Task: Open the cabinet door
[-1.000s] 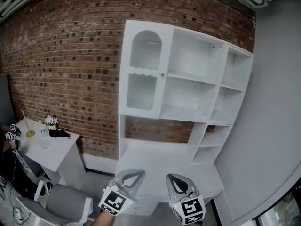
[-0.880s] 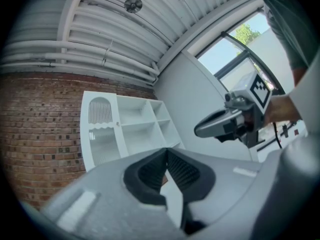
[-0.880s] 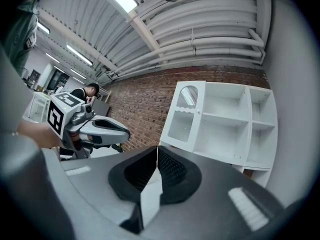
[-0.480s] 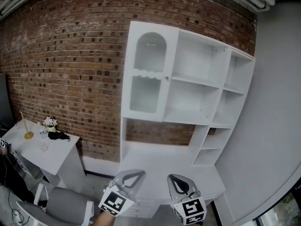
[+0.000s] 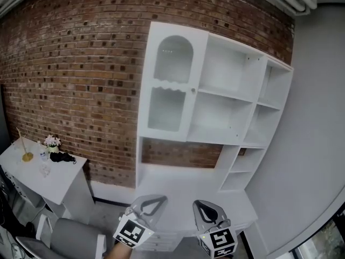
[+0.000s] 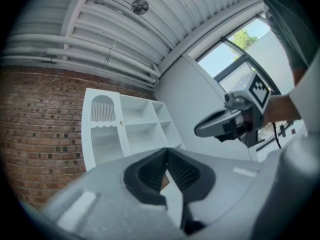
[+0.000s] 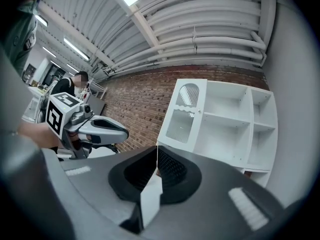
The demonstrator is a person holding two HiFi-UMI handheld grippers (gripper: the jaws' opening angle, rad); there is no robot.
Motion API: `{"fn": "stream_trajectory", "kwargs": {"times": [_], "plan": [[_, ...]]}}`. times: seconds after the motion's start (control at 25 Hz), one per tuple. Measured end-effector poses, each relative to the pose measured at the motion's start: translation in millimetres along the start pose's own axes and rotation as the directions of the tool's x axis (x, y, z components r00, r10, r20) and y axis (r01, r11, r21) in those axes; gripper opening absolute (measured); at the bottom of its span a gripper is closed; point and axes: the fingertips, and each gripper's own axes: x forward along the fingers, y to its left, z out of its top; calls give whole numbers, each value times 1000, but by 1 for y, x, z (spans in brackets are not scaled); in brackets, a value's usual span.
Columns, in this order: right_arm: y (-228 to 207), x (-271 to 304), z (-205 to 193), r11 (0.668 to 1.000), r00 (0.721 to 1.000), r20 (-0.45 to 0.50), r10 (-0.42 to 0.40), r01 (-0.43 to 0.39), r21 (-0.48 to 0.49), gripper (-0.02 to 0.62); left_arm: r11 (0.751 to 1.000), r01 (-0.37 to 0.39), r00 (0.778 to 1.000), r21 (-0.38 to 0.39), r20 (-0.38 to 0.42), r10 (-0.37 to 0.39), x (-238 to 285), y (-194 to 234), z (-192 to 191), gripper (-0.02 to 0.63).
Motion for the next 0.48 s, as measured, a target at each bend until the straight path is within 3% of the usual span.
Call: {"fn": "stream_trajectory", "kwargs": {"times": [0.16, 0.48], "plan": [[-5, 8, -2, 1000, 1000, -12, -4, 4, 1, 9, 1000, 12, 1000, -11, 0, -12, 7, 3, -5, 2], [-18, 33, 2, 999, 999, 14, 41, -41, -11, 9, 999, -38, 999, -1, -14, 38, 19, 22, -11, 2]]}}
